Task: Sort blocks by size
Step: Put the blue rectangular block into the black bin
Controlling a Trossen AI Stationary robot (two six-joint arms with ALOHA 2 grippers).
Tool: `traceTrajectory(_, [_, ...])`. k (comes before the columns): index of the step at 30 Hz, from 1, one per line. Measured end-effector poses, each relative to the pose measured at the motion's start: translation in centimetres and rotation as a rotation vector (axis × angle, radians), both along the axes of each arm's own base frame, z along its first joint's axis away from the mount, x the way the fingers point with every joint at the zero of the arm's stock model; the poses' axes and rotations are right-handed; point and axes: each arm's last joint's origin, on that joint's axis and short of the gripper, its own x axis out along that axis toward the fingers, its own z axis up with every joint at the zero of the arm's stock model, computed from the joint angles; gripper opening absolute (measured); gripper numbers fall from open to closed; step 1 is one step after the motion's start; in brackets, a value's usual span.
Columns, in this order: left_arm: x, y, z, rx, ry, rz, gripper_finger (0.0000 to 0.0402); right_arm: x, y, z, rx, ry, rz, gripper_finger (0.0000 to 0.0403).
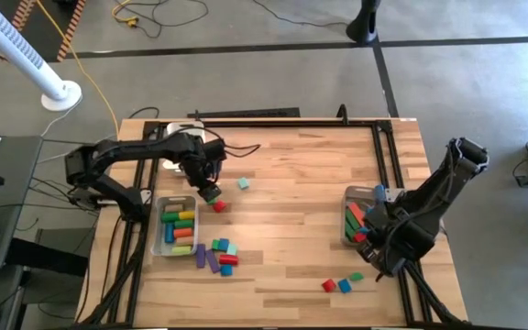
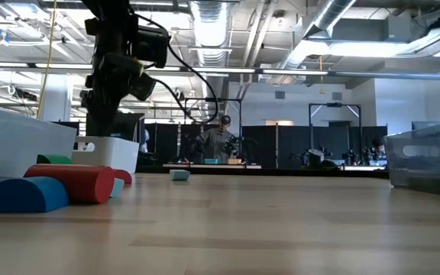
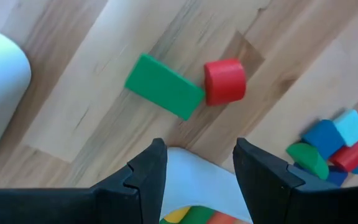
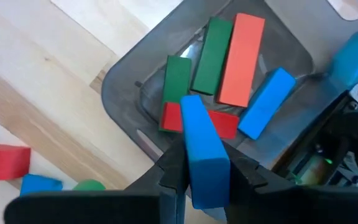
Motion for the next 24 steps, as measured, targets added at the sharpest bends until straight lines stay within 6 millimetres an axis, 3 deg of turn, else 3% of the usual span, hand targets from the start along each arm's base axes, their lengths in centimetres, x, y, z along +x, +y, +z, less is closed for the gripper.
traceTrajectory(10, [0.5,-0.3,-0.2,0.015,-0.034,-0.004,0.0176,0.0,-0.1,-0.1,0.016,0.022,-0.023,0.0094])
traceTrajectory(24, [1.6,-4.5,-0.1,-0.073,-0.092,-0.251,0.0176,0.1,0.0,-0.1,0.046,0.033,-0.039,0.0094])
